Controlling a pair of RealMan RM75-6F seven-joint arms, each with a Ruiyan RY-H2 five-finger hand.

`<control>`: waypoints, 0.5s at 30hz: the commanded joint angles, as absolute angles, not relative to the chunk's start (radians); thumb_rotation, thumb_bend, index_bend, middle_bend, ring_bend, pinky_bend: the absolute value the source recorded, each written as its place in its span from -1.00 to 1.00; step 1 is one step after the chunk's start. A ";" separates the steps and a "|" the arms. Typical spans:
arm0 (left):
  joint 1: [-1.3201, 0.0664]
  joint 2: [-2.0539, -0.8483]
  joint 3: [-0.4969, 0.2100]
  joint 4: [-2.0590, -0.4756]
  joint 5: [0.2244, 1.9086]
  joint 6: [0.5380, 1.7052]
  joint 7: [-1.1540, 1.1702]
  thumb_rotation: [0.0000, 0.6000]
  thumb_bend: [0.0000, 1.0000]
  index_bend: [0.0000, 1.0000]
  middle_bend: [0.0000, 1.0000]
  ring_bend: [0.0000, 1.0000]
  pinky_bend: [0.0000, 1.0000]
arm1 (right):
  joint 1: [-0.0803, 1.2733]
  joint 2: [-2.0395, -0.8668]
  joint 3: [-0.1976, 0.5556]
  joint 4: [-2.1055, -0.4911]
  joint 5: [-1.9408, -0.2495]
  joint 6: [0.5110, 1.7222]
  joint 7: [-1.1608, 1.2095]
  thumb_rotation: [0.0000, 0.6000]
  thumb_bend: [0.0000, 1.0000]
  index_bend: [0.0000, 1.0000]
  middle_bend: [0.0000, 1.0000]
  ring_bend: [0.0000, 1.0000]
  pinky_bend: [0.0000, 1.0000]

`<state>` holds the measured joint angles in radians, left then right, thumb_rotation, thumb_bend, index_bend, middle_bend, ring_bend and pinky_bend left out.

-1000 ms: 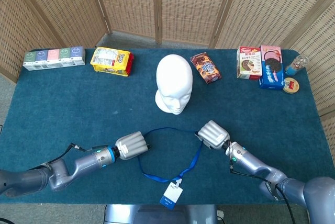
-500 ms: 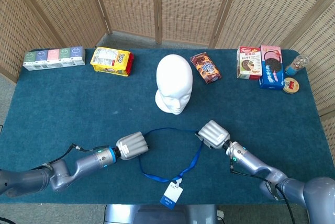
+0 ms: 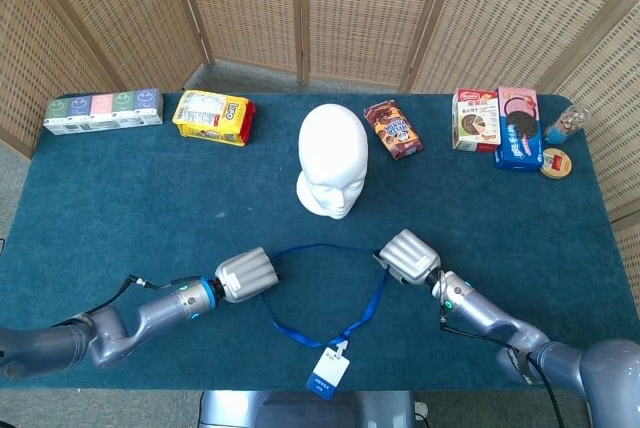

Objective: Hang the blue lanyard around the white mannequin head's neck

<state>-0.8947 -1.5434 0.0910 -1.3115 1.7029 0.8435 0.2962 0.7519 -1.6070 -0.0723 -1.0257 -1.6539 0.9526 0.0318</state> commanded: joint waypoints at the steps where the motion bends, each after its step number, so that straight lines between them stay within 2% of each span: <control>1: -0.885 -1.532 0.090 -1.318 1.698 0.859 0.292 1.00 -0.16 0.16 1.00 1.00 1.00 | 0.748 -1.601 -0.066 -1.036 -1.650 0.964 0.036 1.00 0.05 0.41 1.00 1.00 1.00; 15: -0.855 -1.470 0.064 -1.380 1.689 0.938 0.281 1.00 -0.15 0.16 1.00 1.00 1.00 | 0.728 -1.543 -0.020 -1.168 -1.613 1.011 0.034 1.00 0.05 0.48 1.00 1.00 1.00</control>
<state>-0.8558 -1.4750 0.0682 -1.3744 1.6899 0.9328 0.2826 0.7299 -1.5538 -0.0264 -1.1470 -1.6182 1.0067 0.0389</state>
